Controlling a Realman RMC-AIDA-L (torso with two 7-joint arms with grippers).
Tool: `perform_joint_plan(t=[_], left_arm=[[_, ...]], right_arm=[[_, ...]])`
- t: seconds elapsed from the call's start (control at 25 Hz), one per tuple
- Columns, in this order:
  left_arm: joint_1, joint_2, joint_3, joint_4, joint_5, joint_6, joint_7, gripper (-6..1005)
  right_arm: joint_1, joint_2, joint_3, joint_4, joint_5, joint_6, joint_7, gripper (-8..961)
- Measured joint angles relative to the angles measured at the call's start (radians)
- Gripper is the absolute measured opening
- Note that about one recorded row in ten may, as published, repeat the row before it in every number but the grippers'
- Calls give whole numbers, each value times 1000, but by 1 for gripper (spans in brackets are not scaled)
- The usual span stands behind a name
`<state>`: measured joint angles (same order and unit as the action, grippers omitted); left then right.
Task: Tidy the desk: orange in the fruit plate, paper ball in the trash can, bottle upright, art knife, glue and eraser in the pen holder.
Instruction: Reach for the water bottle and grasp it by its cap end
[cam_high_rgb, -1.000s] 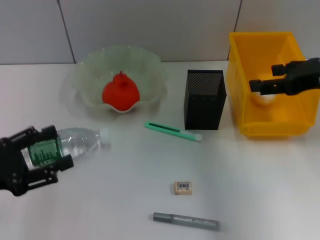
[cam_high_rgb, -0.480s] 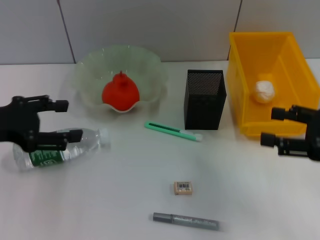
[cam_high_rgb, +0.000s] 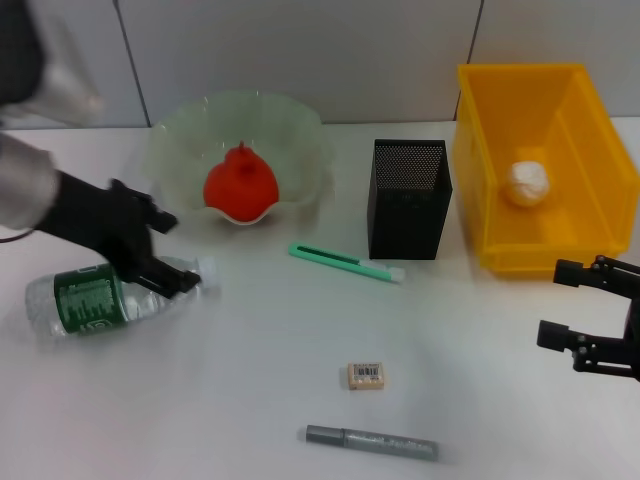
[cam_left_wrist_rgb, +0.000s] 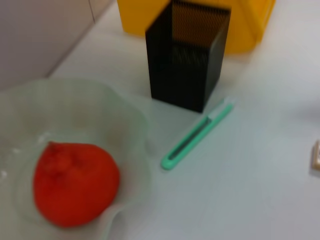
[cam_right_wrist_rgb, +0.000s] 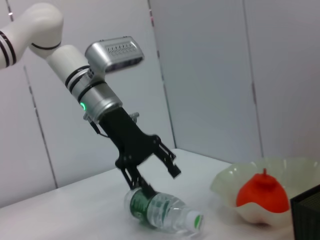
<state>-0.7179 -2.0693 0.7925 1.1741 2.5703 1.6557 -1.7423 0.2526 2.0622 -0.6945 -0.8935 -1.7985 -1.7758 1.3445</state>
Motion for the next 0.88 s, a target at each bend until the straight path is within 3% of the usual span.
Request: perform_joint_plan(t=[0.04,0.12,0.16,0.32,0.76,0.88], left_arm=[[0,0,0,0,0,0,0,808],[-25,1,274,1,52,-111,-145,807],[-25,1,274,1,52,-111,-145,807],[-57,-5,445,-50,118,-211,-221,806],[-92,-8,532,-173,143,-355,-258,804],[-99,-9,607,-252,177,-455,-302,803]], right_arm=[[3,-6,16,26,-2,1,-15,840],[5,-9,22,37,-2,3,-19,840],[7,-12,26,44,-3,3,-21,840],[9,-14,29,51,-3,5,-22,840],[9,-9,29,52,-1,7,-23,840],[12,-6,29,53,-1,7,-23,840]])
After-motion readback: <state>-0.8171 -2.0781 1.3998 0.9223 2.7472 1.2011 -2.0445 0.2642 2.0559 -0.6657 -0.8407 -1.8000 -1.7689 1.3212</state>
